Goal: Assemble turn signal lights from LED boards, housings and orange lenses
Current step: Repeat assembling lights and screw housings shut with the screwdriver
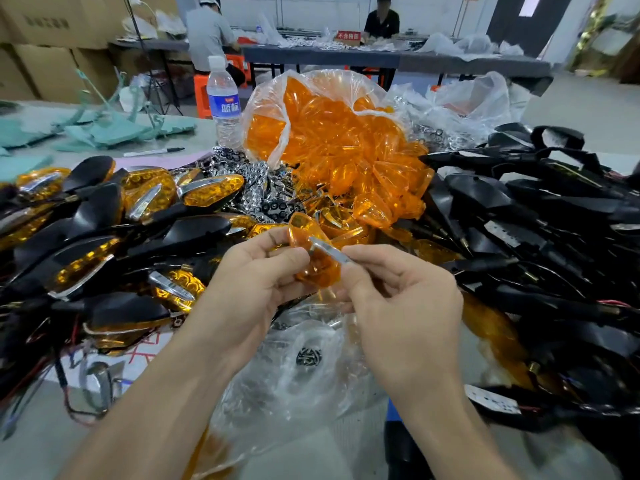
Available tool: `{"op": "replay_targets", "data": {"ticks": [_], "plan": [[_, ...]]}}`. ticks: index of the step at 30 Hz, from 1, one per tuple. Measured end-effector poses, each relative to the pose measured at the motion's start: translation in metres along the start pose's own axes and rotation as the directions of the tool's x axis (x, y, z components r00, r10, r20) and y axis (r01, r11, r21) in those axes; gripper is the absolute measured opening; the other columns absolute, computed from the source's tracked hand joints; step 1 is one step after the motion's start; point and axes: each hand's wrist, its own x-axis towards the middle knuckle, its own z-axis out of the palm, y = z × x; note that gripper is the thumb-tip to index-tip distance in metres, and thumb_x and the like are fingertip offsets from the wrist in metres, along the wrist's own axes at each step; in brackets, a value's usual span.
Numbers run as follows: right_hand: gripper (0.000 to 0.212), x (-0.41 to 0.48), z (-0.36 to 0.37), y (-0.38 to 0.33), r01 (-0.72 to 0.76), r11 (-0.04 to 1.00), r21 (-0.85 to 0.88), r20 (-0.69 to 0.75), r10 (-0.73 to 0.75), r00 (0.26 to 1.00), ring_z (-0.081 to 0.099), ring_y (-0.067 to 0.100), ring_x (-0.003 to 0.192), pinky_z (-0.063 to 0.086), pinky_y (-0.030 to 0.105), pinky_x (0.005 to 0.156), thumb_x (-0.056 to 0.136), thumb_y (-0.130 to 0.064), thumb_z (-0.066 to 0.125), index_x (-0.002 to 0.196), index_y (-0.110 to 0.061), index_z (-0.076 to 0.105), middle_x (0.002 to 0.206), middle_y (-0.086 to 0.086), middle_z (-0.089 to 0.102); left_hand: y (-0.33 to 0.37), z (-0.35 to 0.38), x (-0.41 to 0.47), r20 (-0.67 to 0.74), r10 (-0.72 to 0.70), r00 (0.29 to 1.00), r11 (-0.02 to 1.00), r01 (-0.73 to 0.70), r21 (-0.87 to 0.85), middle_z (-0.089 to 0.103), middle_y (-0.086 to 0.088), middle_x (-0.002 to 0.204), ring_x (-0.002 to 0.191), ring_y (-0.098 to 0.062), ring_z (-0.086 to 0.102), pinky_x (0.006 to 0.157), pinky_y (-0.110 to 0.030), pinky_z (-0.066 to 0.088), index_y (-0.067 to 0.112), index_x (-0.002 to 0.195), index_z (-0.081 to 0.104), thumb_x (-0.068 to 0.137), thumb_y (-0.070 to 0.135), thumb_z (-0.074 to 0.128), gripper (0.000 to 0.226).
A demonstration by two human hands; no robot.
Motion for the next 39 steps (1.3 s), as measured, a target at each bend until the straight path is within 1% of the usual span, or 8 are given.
{"op": "replay_targets", "data": {"ticks": [7,11,17,22,28,34,37,39], "plan": [[0.047,-0.004,0.003,0.000,0.112,0.976,-0.186,-0.020,-0.118,0.993,0.071,-0.005,0.079,0.054,0.008,0.065,0.092,-0.023,0.075,0.110,-0.066,0.065,0.081,-0.045,0.065,-0.004,0.006,-0.004,-0.060,0.012,0.998,0.995,-0.006,0.095,0.080,-0.017,0.095,0.081,-0.025,0.078,0.076,-0.041,0.067,0.009,0.097,0.073,0.093,-0.003,0.066,0.014],[0.044,-0.004,0.003,0.001,0.086,0.982,-0.167,0.032,-0.082,0.996,0.073,0.010,0.071,0.063,0.032,0.062,0.093,-0.027,0.070,0.091,-0.071,0.065,0.081,-0.031,0.073,-0.004,0.006,-0.005,-0.102,0.062,0.993,0.986,-0.045,0.158,0.081,-0.013,0.088,0.073,-0.022,0.078,0.072,-0.038,0.066,0.012,0.089,0.073,0.091,-0.004,0.069,0.017],[0.028,-0.006,0.001,0.009,0.082,0.962,-0.262,0.016,-0.081,0.997,0.071,0.007,0.067,0.060,0.032,0.060,0.097,-0.019,0.073,0.119,-0.036,0.076,0.084,-0.023,0.074,-0.005,0.007,-0.008,-0.095,0.175,0.980,0.948,-0.141,0.284,0.081,-0.011,0.084,0.073,-0.026,0.079,0.068,-0.037,0.066,0.007,0.098,0.071,0.090,-0.005,0.071,0.015],[0.031,-0.011,0.008,0.008,0.158,0.926,-0.343,-0.026,-0.177,0.984,0.069,0.004,0.082,0.055,0.015,0.071,0.095,-0.025,0.064,0.122,-0.015,0.076,0.089,-0.011,0.079,-0.003,0.011,-0.012,-0.065,0.188,0.980,0.953,-0.166,0.255,0.081,-0.009,0.084,0.072,-0.021,0.079,0.061,-0.025,0.061,0.013,0.104,0.074,0.093,-0.009,0.066,0.026],[0.032,-0.016,0.010,0.006,0.141,0.916,-0.376,0.010,-0.148,0.989,0.059,0.010,0.061,0.051,0.030,0.056,0.100,-0.029,0.056,0.126,-0.025,0.074,0.072,-0.012,0.070,0.001,0.017,-0.017,-0.083,0.312,0.946,0.914,-0.275,0.300,0.082,-0.003,0.087,0.076,-0.018,0.080,0.062,-0.023,0.061,0.030,0.093,0.082,0.090,-0.009,0.070,0.041],[0.074,-0.016,0.011,0.001,0.211,0.828,-0.520,0.178,-0.136,0.975,0.057,0.015,0.057,0.054,0.042,0.055,0.096,-0.018,0.044,0.157,-0.045,0.012,0.070,-0.006,0.064,0.003,0.027,-0.024,-0.048,0.440,0.897,0.807,-0.372,0.460,0.081,0.015,0.088,0.083,-0.007,0.079,0.070,-0.020,0.062,0.060,0.093,0.076,0.087,-0.005,0.074,0.065],[0.040,-0.012,0.011,0.007,0.211,0.796,-0.568,0.118,-0.175,0.977,0.047,0.000,0.049,0.042,0.023,0.047,0.101,-0.031,0.042,0.139,-0.038,0.051,0.060,-0.001,0.054,0.001,0.026,-0.024,-0.081,0.449,0.890,0.794,-0.355,0.494,0.080,0.018,0.085,0.082,-0.004,0.078,0.068,-0.019,0.061,0.062,0.090,0.076,0.088,-0.004,0.074,0.066],[0.031,-0.010,0.014,0.010,0.218,0.770,-0.599,0.087,-0.208,0.974,0.032,-0.008,0.041,0.025,0.008,0.040,0.101,-0.036,0.040,0.127,-0.033,0.057,0.051,-0.006,0.038,-0.001,0.026,-0.023,-0.085,0.450,0.889,0.797,-0.357,0.487,0.080,0.018,0.085,0.082,-0.003,0.078,0.068,-0.019,0.061,0.061,0.088,0.076,0.088,-0.002,0.074,0.063]]}}
